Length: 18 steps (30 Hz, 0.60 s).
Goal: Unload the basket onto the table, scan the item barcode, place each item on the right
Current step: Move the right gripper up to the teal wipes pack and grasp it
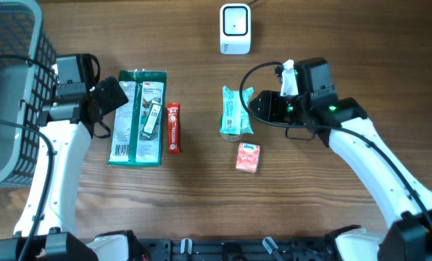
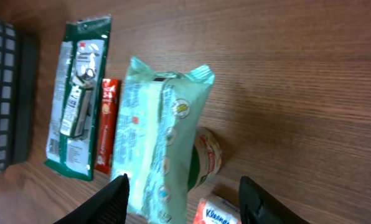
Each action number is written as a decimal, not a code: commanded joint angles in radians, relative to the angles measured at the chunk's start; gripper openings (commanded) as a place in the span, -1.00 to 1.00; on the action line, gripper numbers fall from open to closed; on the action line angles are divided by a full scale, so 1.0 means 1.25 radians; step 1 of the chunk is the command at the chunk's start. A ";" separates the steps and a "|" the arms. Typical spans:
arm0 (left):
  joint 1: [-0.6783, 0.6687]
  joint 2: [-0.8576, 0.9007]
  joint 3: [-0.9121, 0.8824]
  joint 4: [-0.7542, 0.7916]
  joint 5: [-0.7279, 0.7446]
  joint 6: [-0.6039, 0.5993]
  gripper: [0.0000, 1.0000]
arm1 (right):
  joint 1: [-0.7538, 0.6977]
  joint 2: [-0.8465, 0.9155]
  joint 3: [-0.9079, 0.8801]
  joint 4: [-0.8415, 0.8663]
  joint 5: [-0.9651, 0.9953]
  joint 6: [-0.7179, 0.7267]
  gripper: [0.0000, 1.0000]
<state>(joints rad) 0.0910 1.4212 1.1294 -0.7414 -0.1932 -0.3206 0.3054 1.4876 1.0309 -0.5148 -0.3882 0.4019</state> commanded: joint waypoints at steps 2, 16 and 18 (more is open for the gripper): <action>0.003 -0.004 0.002 0.000 0.001 -0.007 1.00 | 0.028 0.081 -0.009 0.067 -0.101 -0.027 0.13; 0.003 -0.004 0.002 0.000 0.001 -0.007 1.00 | 0.043 0.102 -0.005 0.107 -0.085 -0.005 -0.83; 0.003 -0.004 0.002 0.000 0.001 -0.007 1.00 | 0.043 0.072 -0.004 0.110 -0.085 -0.007 -0.91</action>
<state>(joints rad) 0.0910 1.4212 1.1294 -0.7414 -0.1932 -0.3206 0.3592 1.6348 1.0290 -0.3801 -0.4927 0.4000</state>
